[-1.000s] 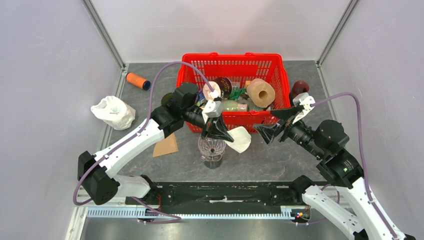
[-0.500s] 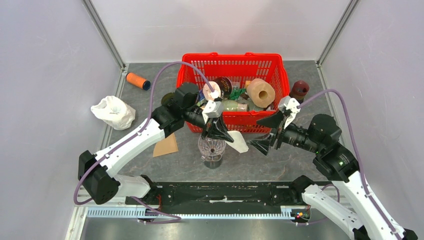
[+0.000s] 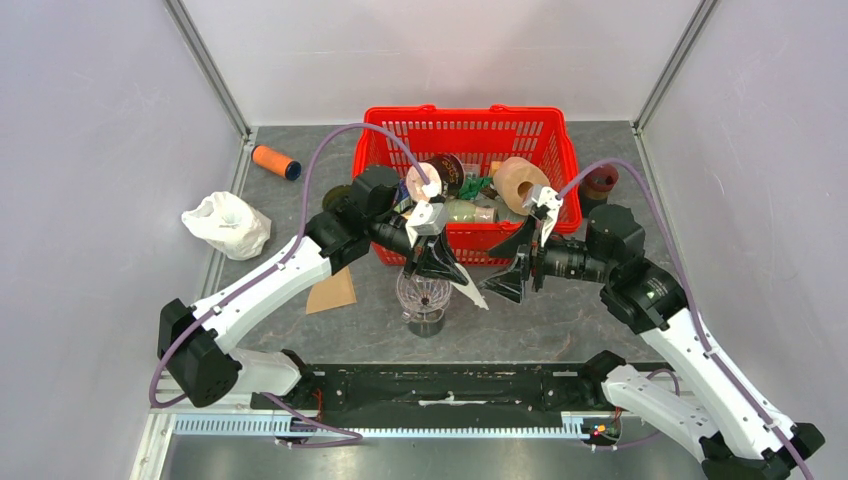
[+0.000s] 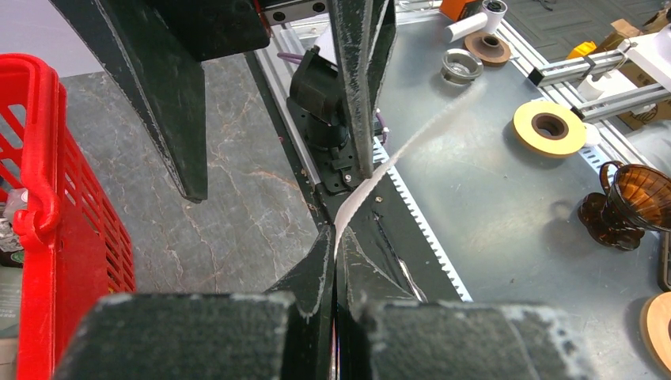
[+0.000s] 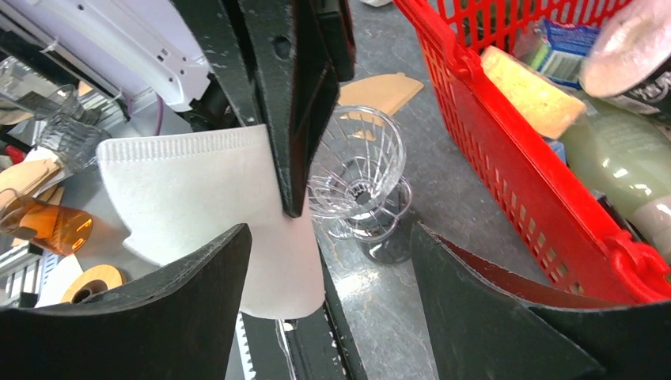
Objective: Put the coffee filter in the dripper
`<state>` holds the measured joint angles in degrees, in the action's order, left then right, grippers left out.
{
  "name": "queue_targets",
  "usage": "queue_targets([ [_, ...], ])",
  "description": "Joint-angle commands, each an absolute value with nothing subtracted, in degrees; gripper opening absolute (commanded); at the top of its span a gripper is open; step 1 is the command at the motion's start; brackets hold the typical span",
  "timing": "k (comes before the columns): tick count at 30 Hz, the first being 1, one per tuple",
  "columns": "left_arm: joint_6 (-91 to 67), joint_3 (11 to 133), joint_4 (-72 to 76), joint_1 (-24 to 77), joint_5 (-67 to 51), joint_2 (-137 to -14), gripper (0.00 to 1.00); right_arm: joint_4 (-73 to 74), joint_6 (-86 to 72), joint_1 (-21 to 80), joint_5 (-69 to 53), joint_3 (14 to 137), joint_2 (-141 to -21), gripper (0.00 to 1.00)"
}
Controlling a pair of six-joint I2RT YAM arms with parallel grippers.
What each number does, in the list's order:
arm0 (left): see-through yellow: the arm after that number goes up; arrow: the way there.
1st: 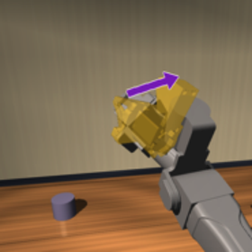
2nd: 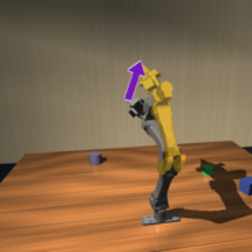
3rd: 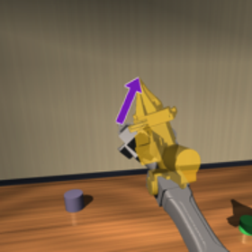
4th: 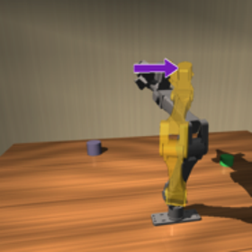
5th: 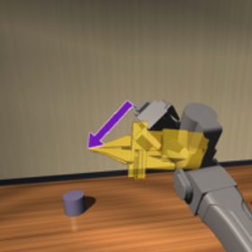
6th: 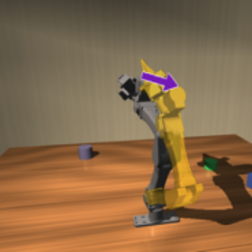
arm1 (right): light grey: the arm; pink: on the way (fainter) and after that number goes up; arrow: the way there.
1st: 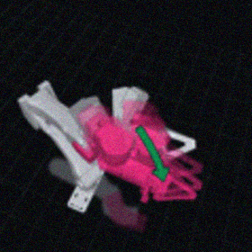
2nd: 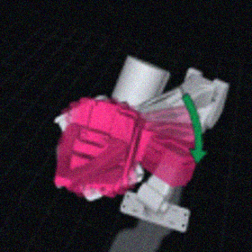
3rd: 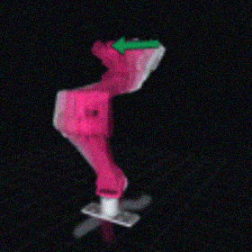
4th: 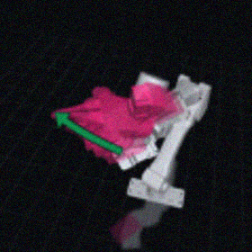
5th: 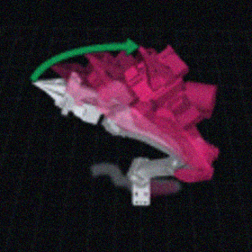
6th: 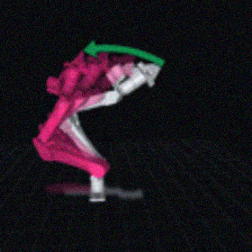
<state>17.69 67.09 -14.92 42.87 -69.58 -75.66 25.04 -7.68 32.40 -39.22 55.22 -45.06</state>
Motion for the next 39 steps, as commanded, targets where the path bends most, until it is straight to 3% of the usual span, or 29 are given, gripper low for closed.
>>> queue_targets([
  [1, 19.8, 68.6, -13.9, 42.9, -71.1, -76.0, 0.02, 19.0, -9.2, 32.6, -45.7, 56.7, -45.7, 0.81],
  [20, 12.4, 68.4, -5.2, 43.0, -71.0, -77.0, 0.02, 19.4, -10.2, 33.8, -43.9, 56.6, -52.4, 0.73],
  [25, 12.0, 68.4, -4.9, 43.0, -70.8, -76.9, 0.02, 21.2, -9.7, 34.3, -42.5, 57.1, -52.7, 0.64],
  [30, 11.3, 68.0, -4.3, 43.0, -70.5, -76.5, 0.02, 22.4, -9.6, 34.3, -42.3, 57.2, -52.0, 0.63],
  [33, 10.5, 68.0, -3.7, 43.0, -70.5, -76.3, 0.02, 22.0, -10.3, 34.3, -41.1, 57.3, -51.4, 0.53],
  [39, 3.0, 66.1, 2.5, 43.0, -65.6, -75.9, 0.02, 26.4, -8.6, 34.4, -34.9, 59.3, -49.6, 0.66],
])
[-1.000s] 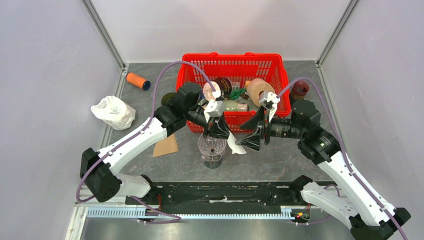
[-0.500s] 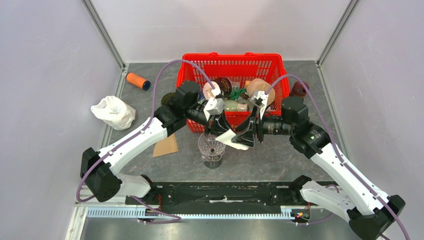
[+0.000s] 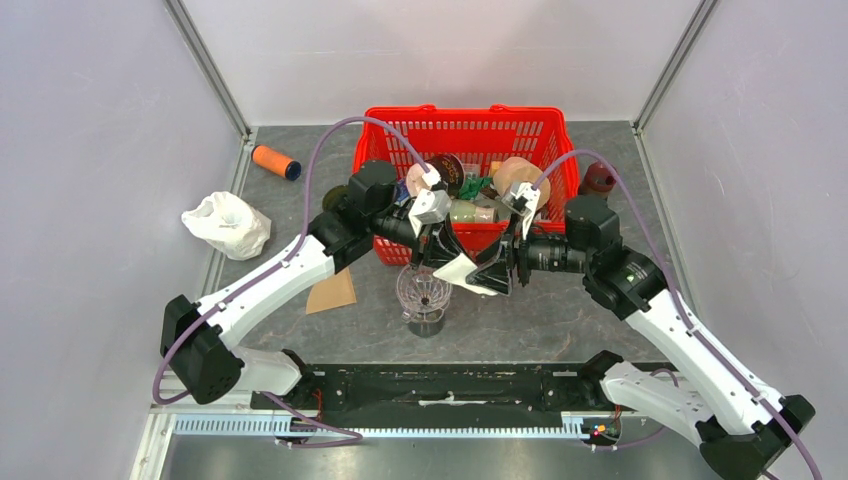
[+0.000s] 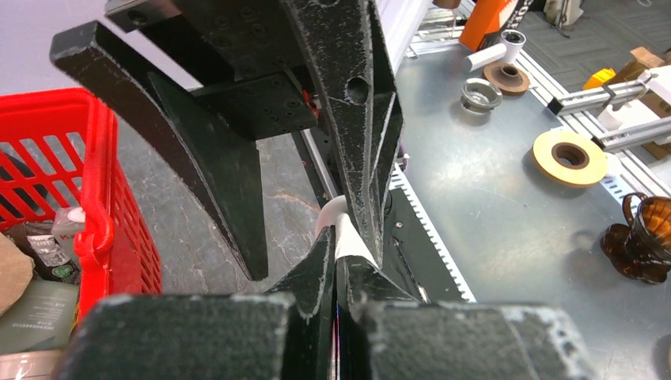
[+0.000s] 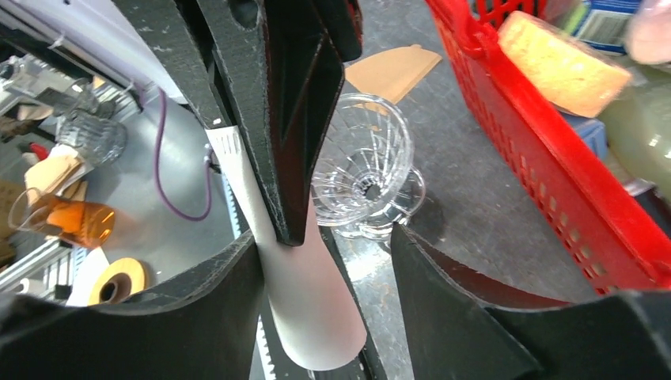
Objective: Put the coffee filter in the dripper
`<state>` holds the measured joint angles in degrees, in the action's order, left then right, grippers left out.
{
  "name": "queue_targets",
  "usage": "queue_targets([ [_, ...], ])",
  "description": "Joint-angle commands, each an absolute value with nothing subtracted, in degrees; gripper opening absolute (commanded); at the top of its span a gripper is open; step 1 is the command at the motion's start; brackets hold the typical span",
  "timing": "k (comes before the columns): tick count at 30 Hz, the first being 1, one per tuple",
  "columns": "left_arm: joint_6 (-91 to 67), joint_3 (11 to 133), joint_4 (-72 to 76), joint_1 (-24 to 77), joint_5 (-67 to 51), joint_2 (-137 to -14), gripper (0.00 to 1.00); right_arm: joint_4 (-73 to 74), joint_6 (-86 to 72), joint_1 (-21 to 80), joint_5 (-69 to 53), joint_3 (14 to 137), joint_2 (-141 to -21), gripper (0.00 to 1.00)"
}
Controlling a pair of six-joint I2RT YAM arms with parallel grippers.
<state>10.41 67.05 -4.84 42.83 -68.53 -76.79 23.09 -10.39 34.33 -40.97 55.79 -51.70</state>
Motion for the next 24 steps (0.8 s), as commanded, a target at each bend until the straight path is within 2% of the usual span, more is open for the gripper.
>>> queue_targets([
  [1, 0.8, 65.5, 4.1, 43.0, -64.1, -75.7, 0.02, 27.5, -8.5, 34.4, -32.7, 59.6, -48.6, 0.71],
  [6, -3.8, 63.6, 5.7, 42.9, -59.2, -74.8, 0.02, 29.2, -9.2, 34.4, -17.6, 60.0, -41.3, 0.88],
  [12, -5.2, 61.9, 6.7, 42.9, -57.1, -73.4, 0.02, 27.5, -12.6, 34.3, -3.4, 58.1, -31.6, 0.97],
  [18, -4.1, 61.3, 6.6, 43.0, -58.6, -72.9, 0.02, 28.0, -11.1, 34.3, -11.2, 57.6, -28.7, 0.96],
  [24, -2.1, 63.9, 1.1, 43.0, -55.3, -74.1, 0.02, 32.2, -7.9, 34.3, -26.9, 61.3, -36.2, 0.86],
])
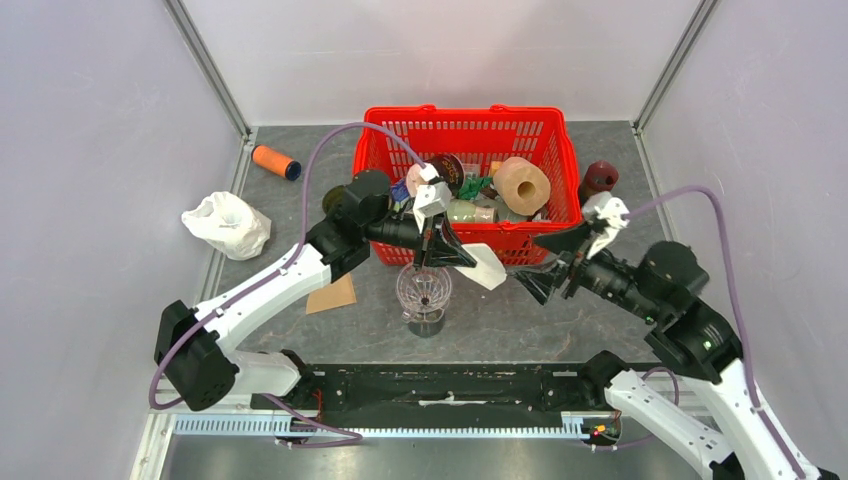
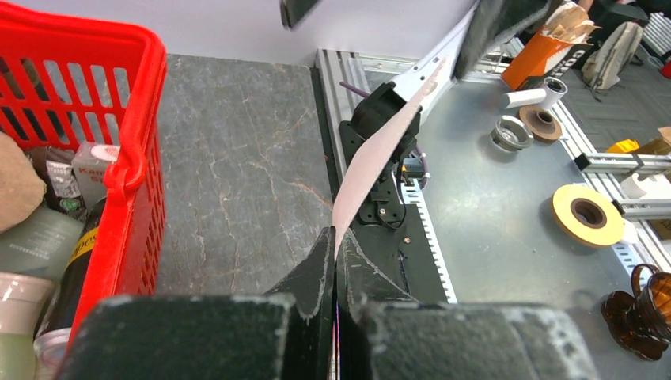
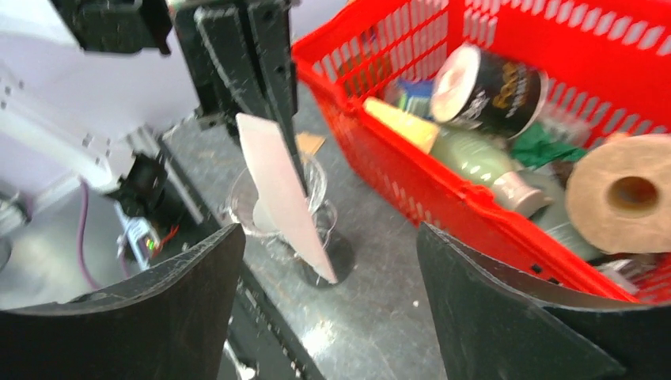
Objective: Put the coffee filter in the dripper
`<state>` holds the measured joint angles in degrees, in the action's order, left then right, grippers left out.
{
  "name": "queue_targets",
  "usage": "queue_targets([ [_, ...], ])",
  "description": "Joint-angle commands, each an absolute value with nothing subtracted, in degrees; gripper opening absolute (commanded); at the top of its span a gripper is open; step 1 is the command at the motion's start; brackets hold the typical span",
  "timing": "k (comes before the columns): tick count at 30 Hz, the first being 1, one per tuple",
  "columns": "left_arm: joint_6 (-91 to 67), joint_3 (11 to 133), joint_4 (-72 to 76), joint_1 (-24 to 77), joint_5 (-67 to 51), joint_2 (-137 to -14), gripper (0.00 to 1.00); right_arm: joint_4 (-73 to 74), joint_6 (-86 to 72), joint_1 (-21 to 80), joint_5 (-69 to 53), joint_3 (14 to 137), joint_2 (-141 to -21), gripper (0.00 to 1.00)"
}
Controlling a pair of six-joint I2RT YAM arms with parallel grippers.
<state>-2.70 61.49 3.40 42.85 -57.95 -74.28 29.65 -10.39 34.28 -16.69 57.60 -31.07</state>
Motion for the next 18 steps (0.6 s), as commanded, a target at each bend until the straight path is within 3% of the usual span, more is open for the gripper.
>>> queue_targets([
  [1, -2.1, 64.5, 0.4, 42.9, -55.0, -74.6, 0.02, 32.9, -7.6, 34.3, -27.6, 62.1, -37.4, 0.85],
  [7, -2.1, 66.3, -2.4, 42.9, -55.3, -76.8, 0.02, 30.4, -6.9, 34.4, -28.5, 62.3, -40.1, 0.79],
  [9, -1.3, 66.4, -2.8, 42.9, -56.0, -76.9, 0.02, 29.6, -7.3, 34.3, -27.8, 62.4, -40.8, 0.68],
  [12, 2.2, 65.6, -3.2, 42.9, -57.7, -76.2, 0.02, 30.6, -7.7, 34.4, -27.3, 63.2, -41.8, 0.42],
  [18, 9.0, 66.2, -5.6, 42.9, -61.3, -76.6, 0.02, 34.9, -7.0, 34.4, -33.6, 64.0, -43.0, 0.28],
])
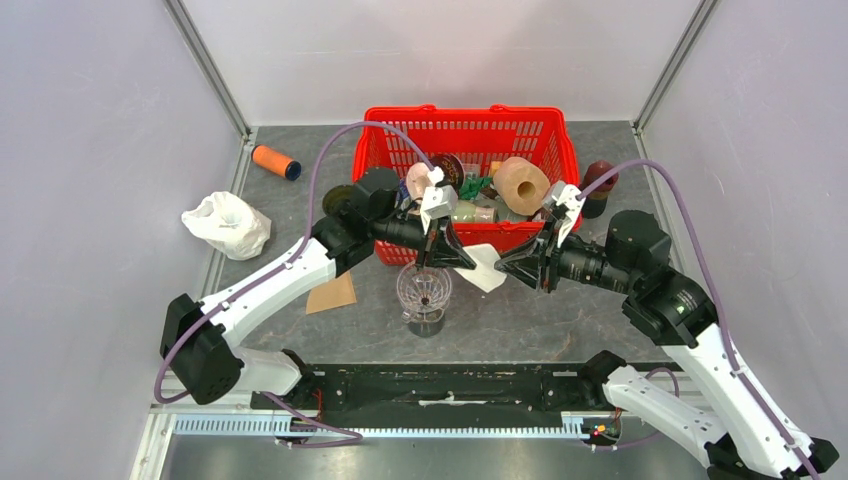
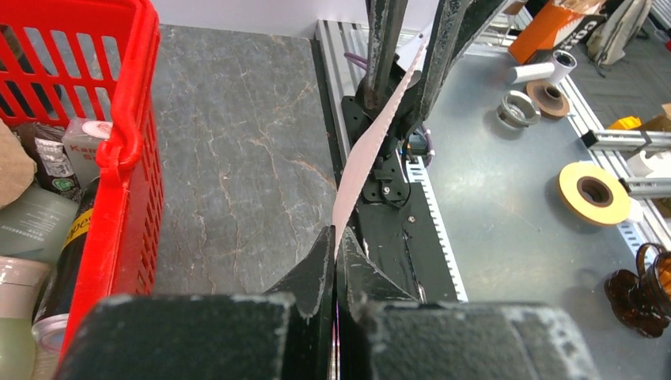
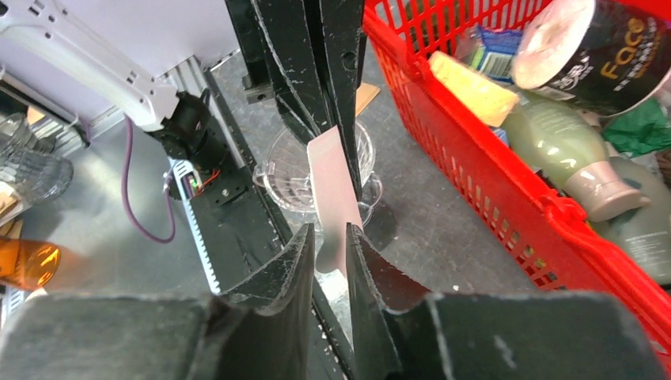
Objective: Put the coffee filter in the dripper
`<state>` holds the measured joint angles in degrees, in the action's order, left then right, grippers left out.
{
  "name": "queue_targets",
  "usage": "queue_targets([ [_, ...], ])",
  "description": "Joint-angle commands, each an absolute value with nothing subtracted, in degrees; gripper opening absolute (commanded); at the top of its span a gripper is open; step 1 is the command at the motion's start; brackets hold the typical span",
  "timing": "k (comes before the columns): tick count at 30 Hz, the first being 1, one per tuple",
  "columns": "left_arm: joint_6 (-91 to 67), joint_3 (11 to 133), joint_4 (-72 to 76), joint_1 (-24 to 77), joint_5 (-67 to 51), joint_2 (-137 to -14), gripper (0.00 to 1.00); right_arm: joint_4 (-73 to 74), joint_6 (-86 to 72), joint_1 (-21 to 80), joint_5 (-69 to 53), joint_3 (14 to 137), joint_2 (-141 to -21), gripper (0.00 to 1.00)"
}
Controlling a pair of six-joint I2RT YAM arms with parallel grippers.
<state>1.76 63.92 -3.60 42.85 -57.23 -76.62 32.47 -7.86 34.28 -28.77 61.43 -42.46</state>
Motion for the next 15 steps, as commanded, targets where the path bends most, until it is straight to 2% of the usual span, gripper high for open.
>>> queue_targets([
  [1, 10.2, 66.8, -6.6, 42.9, -62.6, -77.2, 0.02, 35.4, -6.6, 34.4, -34.8, 64.0, -43.2, 0.25],
  [6, 13.9, 70.4, -11.0, 42.8, -66.7, -79.7, 0.02, 37.0, -4.6, 34.3, -42.0, 64.3, -44.6, 0.13],
  [8, 14.2, 71.2, -11.5, 42.9, -67.1, -80.4, 0.02, 36.5, -4.7, 34.3, -43.6, 64.3, -45.4, 0.01],
  [15, 16.0, 72.0, -13.3, 42.9, -68.8, -80.9, 0.02, 33.1, -4.9, 34.4, -45.6, 64.1, -49.0, 0.0],
])
